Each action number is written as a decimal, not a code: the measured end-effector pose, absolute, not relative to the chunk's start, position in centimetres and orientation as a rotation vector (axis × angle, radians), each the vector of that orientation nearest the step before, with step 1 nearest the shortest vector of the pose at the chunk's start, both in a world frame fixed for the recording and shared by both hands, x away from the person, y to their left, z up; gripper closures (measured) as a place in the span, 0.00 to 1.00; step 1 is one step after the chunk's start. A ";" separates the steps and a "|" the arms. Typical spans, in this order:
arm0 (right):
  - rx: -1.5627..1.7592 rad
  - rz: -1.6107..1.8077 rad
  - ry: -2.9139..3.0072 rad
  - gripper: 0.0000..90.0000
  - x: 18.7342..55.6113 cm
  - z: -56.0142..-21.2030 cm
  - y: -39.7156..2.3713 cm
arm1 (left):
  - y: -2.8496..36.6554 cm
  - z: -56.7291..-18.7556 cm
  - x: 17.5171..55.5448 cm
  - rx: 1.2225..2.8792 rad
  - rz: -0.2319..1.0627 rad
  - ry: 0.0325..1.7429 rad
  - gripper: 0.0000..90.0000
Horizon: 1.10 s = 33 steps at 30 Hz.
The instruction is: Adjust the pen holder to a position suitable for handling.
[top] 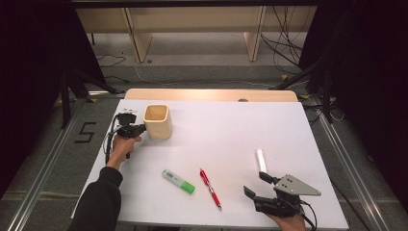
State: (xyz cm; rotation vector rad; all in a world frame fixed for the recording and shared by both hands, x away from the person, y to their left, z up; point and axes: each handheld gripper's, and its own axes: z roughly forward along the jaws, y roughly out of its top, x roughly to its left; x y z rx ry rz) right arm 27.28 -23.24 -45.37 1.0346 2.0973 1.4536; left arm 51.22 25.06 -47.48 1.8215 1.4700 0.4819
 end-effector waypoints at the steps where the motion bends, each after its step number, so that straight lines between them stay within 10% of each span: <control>1: 1.036 1.454 2.098 0.30 27.3 -45.4 -23.2 | 25.0 -47.5 51.2 1.821 0.480 1.469 0.99; 33: 1.028 1.452 2.110 0.30 27.3 -45.4 -23.1 | 16.9 -47.8 51.5 1.868 0.421 1.314 0.99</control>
